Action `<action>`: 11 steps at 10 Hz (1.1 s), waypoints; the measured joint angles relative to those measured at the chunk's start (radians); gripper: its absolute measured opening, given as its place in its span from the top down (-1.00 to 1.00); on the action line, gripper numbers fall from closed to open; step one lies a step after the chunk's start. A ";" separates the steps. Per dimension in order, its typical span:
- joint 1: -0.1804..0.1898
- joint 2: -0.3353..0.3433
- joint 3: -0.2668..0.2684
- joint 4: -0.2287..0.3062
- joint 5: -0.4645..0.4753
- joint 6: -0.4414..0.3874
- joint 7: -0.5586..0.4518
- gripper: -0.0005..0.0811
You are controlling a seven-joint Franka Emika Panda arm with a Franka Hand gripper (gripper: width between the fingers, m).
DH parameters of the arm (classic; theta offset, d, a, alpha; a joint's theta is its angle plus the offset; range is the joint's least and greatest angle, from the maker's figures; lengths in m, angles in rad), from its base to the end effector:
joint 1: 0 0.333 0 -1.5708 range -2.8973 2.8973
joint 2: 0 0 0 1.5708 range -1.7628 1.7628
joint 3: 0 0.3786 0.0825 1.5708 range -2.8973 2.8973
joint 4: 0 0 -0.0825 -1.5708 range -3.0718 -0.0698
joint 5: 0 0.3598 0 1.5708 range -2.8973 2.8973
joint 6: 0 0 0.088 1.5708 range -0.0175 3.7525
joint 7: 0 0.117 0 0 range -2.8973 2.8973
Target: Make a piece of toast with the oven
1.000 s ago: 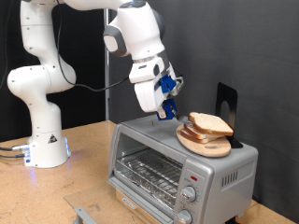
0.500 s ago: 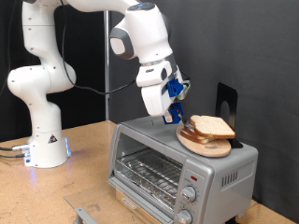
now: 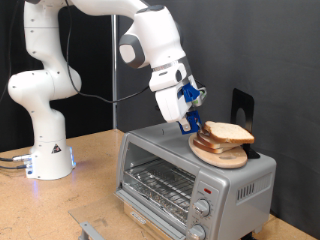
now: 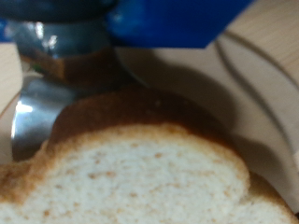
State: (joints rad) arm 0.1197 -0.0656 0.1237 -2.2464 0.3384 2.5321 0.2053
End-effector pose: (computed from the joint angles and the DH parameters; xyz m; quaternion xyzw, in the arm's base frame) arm 0.5072 0.1254 0.4976 -0.9731 0.1000 -0.1426 0.1506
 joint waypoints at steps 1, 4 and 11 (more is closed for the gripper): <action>0.004 -0.027 0.001 -0.028 0.026 0.012 -0.025 -0.07; 0.006 -0.121 0.000 -0.103 0.095 0.018 -0.048 -0.07; 0.006 -0.233 -0.039 -0.177 0.149 -0.065 -0.115 -0.07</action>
State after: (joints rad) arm 0.1259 -0.2990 0.0846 -2.4237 0.4874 2.4670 0.0901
